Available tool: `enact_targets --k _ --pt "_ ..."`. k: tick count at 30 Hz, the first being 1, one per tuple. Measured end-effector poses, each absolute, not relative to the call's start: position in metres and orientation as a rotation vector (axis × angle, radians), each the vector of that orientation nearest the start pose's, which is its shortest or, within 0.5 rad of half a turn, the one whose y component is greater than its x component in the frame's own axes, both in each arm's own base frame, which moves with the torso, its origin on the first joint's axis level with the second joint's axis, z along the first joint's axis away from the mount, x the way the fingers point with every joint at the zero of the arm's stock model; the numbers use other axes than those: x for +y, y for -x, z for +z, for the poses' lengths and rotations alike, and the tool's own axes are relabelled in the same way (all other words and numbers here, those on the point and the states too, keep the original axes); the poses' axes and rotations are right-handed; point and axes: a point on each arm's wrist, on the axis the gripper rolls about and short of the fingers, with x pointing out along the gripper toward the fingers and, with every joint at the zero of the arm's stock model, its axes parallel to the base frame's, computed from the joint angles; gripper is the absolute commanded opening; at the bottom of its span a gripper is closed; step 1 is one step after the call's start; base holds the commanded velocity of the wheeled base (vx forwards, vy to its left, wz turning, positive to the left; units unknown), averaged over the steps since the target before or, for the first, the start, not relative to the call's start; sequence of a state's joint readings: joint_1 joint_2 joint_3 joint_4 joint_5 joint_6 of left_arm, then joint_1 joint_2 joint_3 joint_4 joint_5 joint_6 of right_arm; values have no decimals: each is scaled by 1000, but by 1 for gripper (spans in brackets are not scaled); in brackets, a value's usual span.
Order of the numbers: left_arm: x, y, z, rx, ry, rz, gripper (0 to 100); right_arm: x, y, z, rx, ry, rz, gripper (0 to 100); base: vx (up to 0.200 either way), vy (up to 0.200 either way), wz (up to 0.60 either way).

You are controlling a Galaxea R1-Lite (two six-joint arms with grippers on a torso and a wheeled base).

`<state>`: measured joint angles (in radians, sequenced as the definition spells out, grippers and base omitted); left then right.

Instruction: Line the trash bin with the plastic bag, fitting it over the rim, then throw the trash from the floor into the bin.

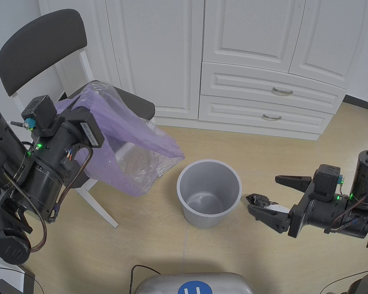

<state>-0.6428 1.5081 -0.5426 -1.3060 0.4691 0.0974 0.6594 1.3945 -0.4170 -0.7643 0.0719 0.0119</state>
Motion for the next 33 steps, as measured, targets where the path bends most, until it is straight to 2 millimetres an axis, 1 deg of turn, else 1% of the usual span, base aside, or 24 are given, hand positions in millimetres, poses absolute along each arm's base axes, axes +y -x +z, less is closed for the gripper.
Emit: enact_targets --k 7,13,27,29,33 --pt "-155 -191 244 -317 186 -180 0 145 -165 155 240 53 775 100 0 0 0" --pt "-163 -191 252 -328 245 -161 0 156 -165 139 228 58 810 100 0 0 0" --pt "-170 -185 258 -340 279 -186 0 180 -168 95 278 110 766 100 0 0 0" --pt "-171 -184 258 -340 280 -191 0 185 -170 90 273 107 762 100 0 0 0" --pt "-172 -182 259 -341 282 -198 0 193 -176 85 207 75 749 100 0 0 0"
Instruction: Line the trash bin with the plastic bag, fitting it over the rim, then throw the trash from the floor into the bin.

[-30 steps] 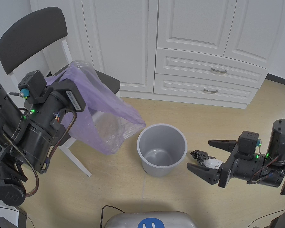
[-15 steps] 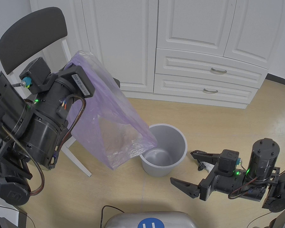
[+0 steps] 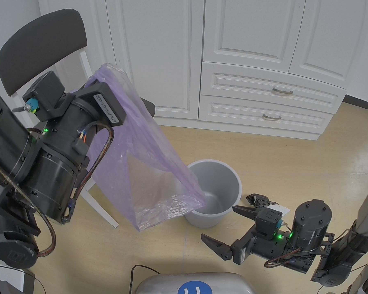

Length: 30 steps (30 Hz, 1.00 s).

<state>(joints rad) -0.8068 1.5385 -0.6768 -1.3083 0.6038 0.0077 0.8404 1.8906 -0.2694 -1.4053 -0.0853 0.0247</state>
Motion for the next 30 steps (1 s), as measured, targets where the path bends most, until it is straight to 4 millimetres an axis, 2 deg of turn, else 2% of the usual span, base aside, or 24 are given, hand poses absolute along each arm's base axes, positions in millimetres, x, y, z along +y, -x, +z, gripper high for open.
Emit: enact_targets --k 4,10,15,20,30 --pt "-172 -179 261 -346 289 -208 0 202 -182 69 182 66 724 100 0 0 0" --pt "-174 -172 263 -350 298 -231 0 210 -187 36 286 89 689 100 0 0 0" --pt "-174 -170 265 -353 303 -239 0 216 -189 26 314 76 685 100 0 0 0" --pt "-174 -169 265 -355 305 -240 0 223 -195 25 315 12 676 100 0 0 0" --pt "-175 -168 265 -353 304 -245 0 236 -207 41 247 -112 644 100 0 0 0"
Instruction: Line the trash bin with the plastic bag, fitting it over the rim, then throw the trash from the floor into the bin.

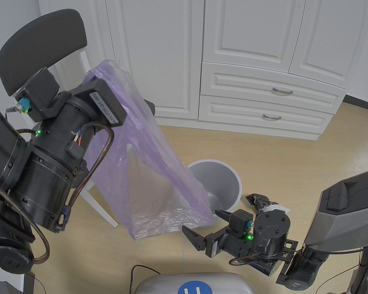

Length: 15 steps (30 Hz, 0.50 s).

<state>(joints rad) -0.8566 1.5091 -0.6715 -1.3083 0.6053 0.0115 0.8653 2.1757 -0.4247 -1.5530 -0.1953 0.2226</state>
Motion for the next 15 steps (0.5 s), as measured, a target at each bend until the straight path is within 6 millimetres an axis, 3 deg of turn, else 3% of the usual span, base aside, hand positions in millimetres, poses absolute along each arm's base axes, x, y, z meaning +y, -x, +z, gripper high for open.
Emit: enact_targets --k 15 --pt "-178 -163 267 -355 312 -269 0 256 -237 74 103 -352 542 100 0 0 0"
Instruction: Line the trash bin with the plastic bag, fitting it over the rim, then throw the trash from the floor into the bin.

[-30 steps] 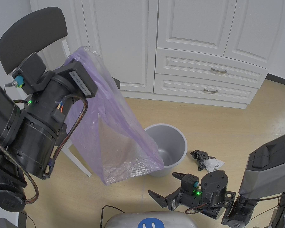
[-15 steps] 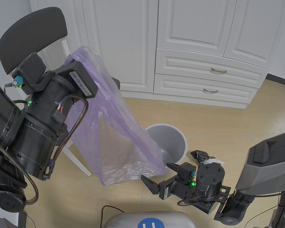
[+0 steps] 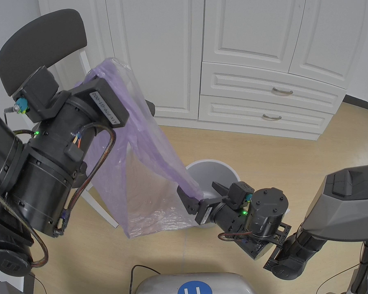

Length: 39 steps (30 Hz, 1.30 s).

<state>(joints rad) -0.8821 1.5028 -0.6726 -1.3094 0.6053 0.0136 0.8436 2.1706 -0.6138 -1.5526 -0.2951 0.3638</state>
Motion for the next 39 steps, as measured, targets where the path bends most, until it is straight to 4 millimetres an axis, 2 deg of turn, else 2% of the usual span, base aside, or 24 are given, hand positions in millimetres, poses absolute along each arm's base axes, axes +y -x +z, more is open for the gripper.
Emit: enact_targets --k 7,17,29,39 --pt "-177 -162 269 -372 326 -270 0 255 -256 91 41 -491 495 100 0 0 0" --pt "-176 -160 272 -395 330 -267 0 236 -276 108 -2 -602 479 100 0 0 0" --pt "-175 -160 273 -399 333 -267 0 220 -288 100 48 -664 491 100 0 0 0" --pt "-175 -160 274 -404 338 -266 0 217 -292 91 72 -661 483 100 0 0 0"
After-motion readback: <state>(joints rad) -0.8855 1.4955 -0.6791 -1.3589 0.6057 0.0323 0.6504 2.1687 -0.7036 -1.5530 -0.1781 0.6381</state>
